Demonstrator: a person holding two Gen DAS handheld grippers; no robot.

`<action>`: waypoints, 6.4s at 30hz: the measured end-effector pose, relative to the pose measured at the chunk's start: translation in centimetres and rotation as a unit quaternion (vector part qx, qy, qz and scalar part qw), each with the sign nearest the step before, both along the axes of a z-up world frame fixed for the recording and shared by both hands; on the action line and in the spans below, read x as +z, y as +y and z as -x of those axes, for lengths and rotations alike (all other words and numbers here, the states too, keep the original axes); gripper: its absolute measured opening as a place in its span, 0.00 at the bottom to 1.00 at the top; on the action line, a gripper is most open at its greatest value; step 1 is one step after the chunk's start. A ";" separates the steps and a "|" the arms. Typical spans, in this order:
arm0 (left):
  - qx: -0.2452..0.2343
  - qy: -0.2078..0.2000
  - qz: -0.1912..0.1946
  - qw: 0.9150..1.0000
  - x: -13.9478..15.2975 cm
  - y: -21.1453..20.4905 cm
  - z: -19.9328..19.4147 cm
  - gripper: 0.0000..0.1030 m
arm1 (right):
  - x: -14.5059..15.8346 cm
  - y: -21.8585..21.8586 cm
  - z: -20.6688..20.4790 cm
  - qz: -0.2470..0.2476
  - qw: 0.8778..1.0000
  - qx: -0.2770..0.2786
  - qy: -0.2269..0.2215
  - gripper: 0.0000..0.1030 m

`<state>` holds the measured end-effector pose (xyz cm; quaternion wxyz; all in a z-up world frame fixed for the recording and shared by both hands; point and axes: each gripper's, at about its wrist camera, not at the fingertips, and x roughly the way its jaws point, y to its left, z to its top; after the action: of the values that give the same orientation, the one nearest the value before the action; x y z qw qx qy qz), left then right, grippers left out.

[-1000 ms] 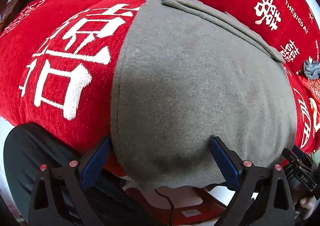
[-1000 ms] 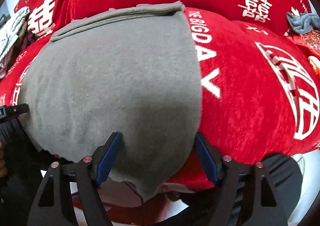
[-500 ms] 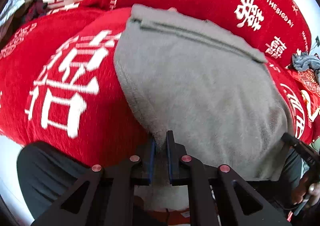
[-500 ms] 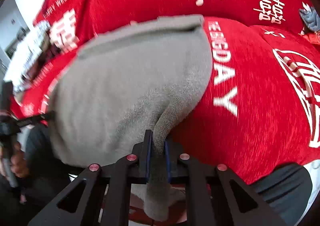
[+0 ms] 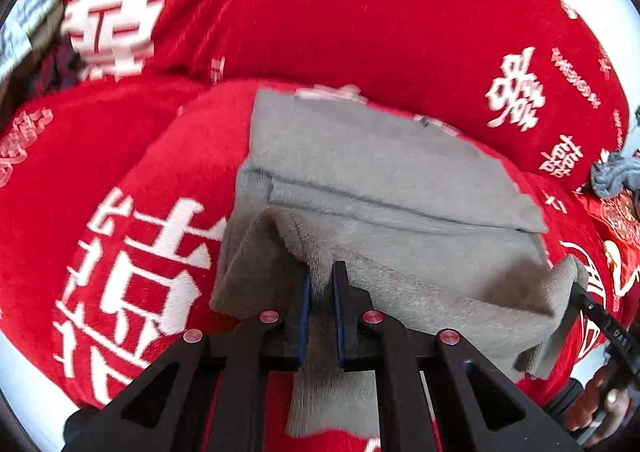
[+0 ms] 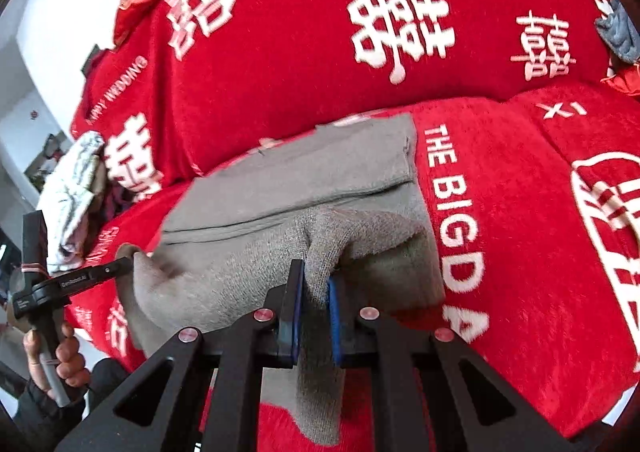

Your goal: Fold small clothes

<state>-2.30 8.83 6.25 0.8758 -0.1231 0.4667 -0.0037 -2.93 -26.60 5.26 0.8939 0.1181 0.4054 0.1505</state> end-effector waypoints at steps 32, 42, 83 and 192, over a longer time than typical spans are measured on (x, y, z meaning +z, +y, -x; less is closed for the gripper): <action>0.054 -0.001 0.108 0.993 -2.1 3.3 6.5 0.92 | -1.4 -1.0 2.5 -0.002 1.000 0.023 0.014 0.64; -0.037 0.044 0.093 0.994 -3.7 -1.5 6.3 0.52 | -2.9 0.3 1.4 0.004 0.998 0.045 0.051 0.63; 0.013 -0.107 0.109 0.988 9.7 1.6 -2.7 0.11 | 9.7 0.3 -5.0 -0.182 0.982 0.032 -0.043 0.09; -0.048 0.034 -0.031 0.998 -2.6 -2.1 -22.3 0.83 | -2.2 6.0 -24.6 0.117 0.990 0.045 0.068 0.63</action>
<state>20.02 6.76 3.63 0.8615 -0.0732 0.5017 -0.0270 21.65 -20.59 3.06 0.8645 0.0045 0.4845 0.1335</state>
